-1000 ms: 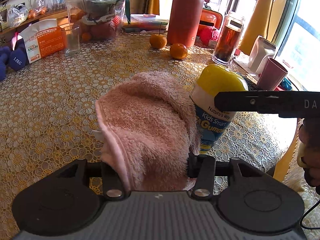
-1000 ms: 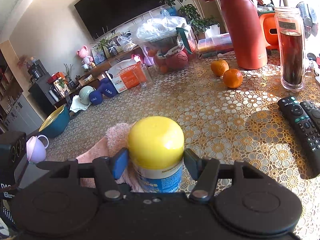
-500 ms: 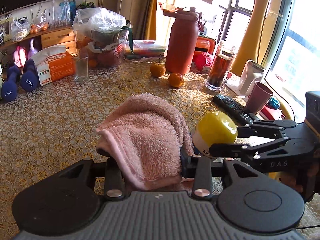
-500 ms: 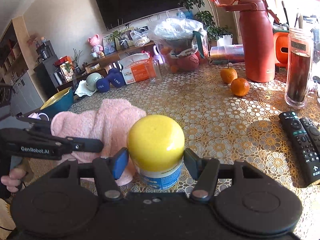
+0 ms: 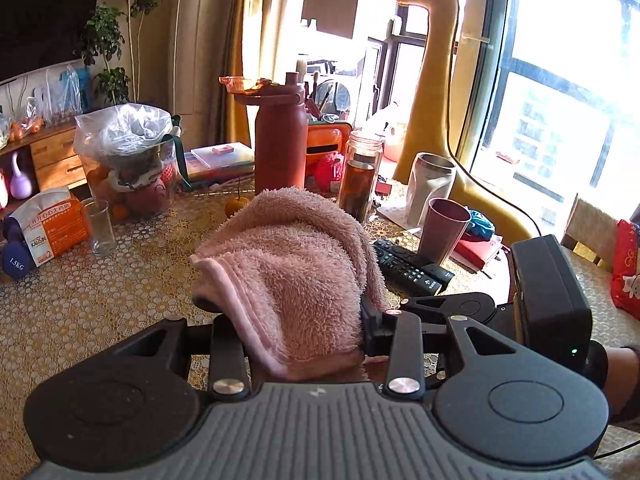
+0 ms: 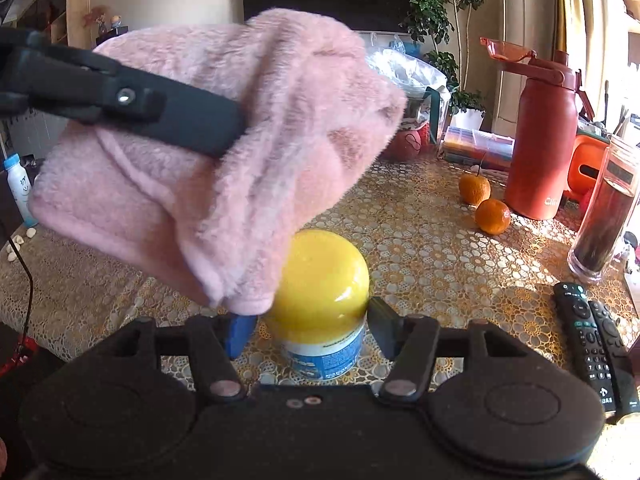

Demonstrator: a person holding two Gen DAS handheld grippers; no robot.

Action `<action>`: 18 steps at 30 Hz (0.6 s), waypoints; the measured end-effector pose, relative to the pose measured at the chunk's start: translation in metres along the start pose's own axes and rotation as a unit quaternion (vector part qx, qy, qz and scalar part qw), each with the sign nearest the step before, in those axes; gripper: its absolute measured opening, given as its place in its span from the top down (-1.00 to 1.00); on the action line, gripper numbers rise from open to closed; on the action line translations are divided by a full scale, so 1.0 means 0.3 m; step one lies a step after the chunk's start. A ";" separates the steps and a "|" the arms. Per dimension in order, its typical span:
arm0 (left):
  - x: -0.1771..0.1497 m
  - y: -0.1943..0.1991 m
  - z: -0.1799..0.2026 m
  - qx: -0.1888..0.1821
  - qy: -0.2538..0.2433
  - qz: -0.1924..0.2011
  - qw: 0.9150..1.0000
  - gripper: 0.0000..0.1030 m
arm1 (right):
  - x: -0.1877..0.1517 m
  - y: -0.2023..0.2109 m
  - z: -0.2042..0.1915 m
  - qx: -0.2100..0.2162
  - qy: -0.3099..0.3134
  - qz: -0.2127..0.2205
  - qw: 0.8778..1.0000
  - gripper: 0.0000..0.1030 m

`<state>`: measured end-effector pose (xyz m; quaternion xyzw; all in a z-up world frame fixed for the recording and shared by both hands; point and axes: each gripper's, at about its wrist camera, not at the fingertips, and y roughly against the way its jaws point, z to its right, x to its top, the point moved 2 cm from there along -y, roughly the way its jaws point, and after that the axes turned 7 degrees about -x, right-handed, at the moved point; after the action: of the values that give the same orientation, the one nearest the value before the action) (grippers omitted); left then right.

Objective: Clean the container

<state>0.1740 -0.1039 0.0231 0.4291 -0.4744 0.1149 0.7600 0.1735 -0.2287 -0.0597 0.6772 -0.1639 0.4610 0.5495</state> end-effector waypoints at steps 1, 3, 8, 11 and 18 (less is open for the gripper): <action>-0.007 -0.028 0.001 0.006 -0.003 -0.008 1.000 0.26 | -0.001 0.000 -0.001 0.000 0.001 0.000 1.000 -0.16; -0.017 -0.055 0.009 0.017 -0.017 -0.008 1.000 0.27 | -0.001 -0.001 -0.001 -0.001 0.003 0.001 1.000 -0.15; -0.007 -0.065 0.001 0.028 -0.021 -0.004 0.999 0.27 | 0.004 -0.007 0.006 0.001 -0.001 -0.001 1.000 -0.15; -0.007 -0.067 -0.037 0.044 -0.008 -0.007 0.999 0.27 | 0.004 -0.012 0.014 0.004 -0.005 0.000 1.000 -0.15; -0.049 -0.120 -0.137 0.061 0.029 -0.028 0.997 0.28 | 0.000 -0.009 0.015 0.007 -0.006 0.002 1.000 -0.15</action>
<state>0.2129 -0.0909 -0.0160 0.4843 -0.4323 0.1342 0.7487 0.1777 -0.2318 -0.0611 0.6837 -0.1656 0.4589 0.5427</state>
